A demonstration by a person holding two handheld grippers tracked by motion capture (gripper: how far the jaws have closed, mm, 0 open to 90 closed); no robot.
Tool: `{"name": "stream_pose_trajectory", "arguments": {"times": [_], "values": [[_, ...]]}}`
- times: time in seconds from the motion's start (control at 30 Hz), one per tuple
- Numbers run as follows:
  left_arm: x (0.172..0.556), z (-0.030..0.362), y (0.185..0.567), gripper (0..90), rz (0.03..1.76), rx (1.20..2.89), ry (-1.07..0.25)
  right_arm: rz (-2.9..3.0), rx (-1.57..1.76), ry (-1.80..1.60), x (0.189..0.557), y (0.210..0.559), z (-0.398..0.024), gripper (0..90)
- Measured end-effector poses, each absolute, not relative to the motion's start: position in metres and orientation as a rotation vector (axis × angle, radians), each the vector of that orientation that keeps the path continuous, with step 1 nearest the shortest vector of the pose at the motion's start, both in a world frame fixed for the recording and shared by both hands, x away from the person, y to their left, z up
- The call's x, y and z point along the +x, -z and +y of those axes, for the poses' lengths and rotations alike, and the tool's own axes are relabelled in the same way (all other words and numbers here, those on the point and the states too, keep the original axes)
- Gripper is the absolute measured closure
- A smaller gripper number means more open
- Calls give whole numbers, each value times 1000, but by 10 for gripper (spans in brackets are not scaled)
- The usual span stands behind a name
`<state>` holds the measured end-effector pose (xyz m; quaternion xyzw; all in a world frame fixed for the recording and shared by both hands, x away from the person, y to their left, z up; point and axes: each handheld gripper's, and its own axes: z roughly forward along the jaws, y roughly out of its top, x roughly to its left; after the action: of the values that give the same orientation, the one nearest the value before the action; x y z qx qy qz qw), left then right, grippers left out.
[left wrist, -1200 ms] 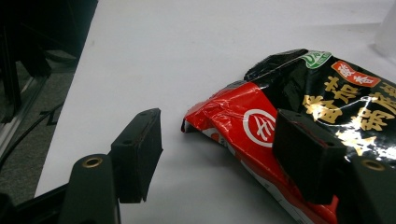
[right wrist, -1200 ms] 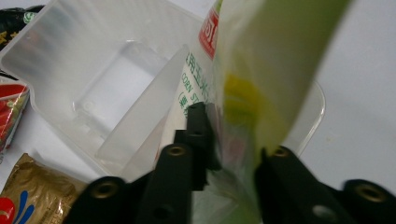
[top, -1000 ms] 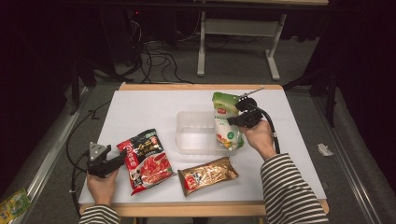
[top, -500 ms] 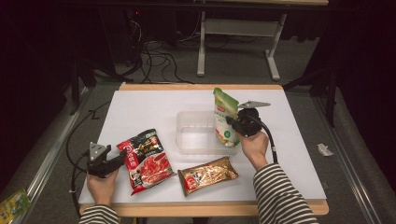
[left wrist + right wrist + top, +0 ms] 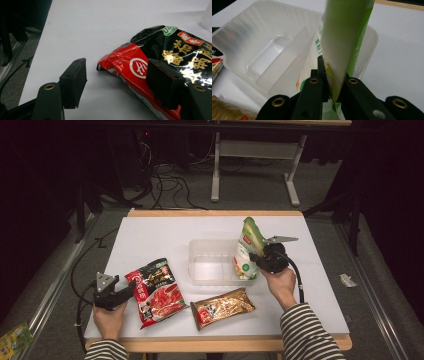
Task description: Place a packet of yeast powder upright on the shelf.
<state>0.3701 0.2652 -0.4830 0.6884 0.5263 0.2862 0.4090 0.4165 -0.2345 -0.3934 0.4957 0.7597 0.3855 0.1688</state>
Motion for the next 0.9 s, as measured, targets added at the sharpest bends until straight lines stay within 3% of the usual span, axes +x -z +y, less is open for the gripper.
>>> {"name": "stream_pose_trajectory", "arguments": {"times": [0.4,0.9], "values": [[370,265,483,333,1324,1734,-723,2217,1390,-1056,409,405,-235,895],[371,265,483,333,1327,1741,-713,2185,1374,-1113,391,393,-242,599]]}}
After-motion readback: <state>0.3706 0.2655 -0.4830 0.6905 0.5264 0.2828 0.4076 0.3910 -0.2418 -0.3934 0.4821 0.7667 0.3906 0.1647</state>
